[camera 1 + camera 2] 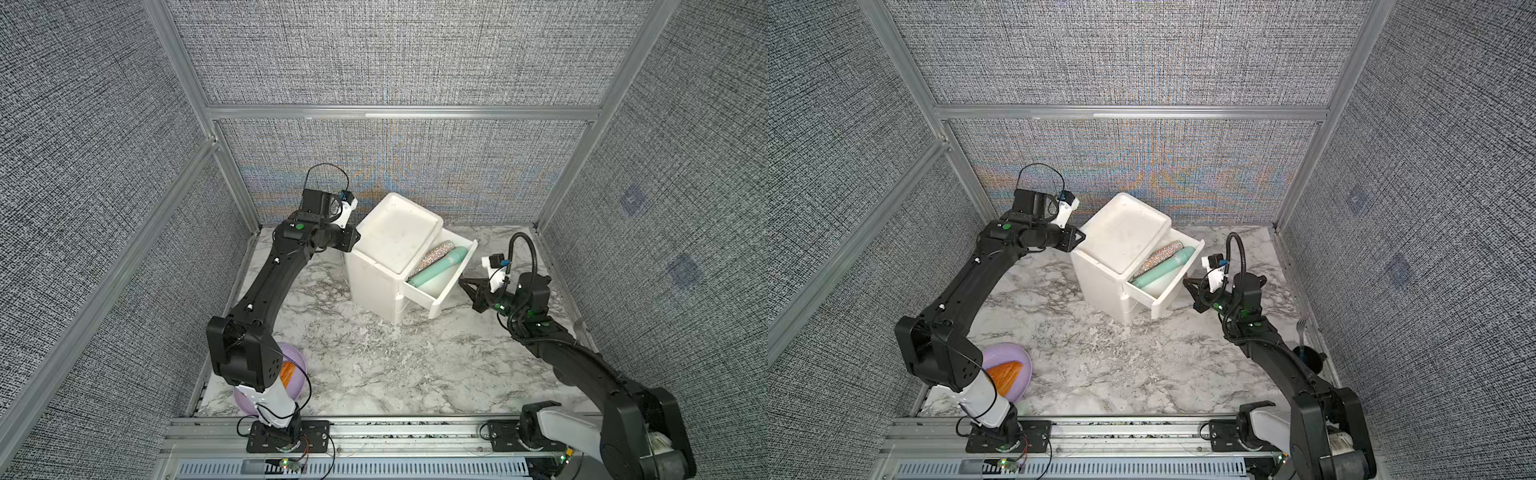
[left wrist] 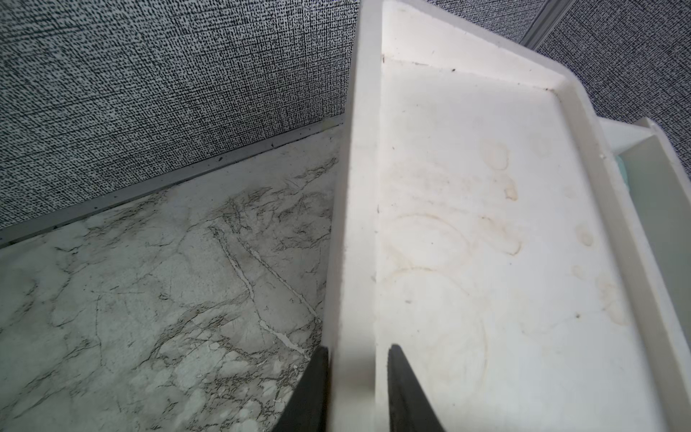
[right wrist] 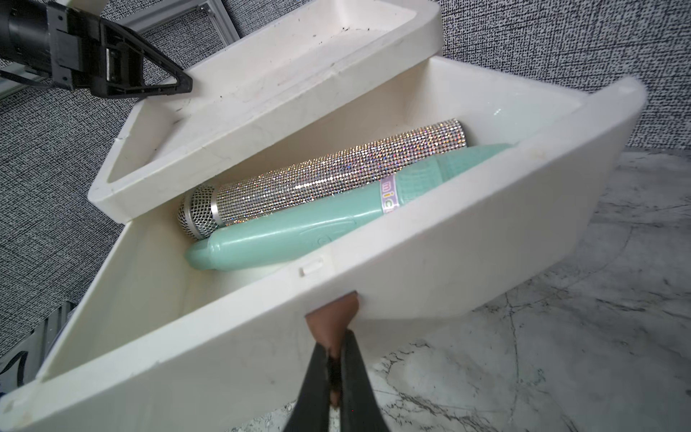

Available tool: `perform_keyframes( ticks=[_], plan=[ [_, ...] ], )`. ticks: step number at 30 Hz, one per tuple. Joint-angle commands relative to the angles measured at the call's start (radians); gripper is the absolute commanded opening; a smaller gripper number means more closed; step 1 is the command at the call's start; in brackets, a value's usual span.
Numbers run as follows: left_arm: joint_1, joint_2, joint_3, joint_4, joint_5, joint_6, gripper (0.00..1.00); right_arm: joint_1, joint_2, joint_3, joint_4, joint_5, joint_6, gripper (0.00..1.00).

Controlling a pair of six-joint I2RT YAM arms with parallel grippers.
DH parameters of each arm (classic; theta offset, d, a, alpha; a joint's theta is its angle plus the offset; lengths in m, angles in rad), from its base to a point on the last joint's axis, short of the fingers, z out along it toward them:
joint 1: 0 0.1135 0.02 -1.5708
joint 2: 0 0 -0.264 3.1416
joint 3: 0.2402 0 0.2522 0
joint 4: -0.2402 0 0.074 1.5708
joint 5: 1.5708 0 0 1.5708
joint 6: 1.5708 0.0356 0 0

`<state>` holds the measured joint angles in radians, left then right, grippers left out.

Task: Take the microphone out of the drawer
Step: Open the drawer in the storage box.

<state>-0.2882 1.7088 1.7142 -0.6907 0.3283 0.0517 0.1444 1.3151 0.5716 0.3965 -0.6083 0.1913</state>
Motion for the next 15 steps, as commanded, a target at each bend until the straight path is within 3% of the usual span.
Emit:
perform_keyframes(
  ticks=[1, 15],
  plan=[
    [-0.003, 0.0, -0.009, -0.067, 0.012, 0.015, 0.28, -0.017, -0.013, 0.003, -0.035, 0.01, -0.01, 0.0],
    [-0.002, -0.004, -0.007, -0.067, 0.018, 0.013, 0.29, -0.043, -0.122, -0.05, -0.023, 0.007, -0.01, 0.0]
  ],
)
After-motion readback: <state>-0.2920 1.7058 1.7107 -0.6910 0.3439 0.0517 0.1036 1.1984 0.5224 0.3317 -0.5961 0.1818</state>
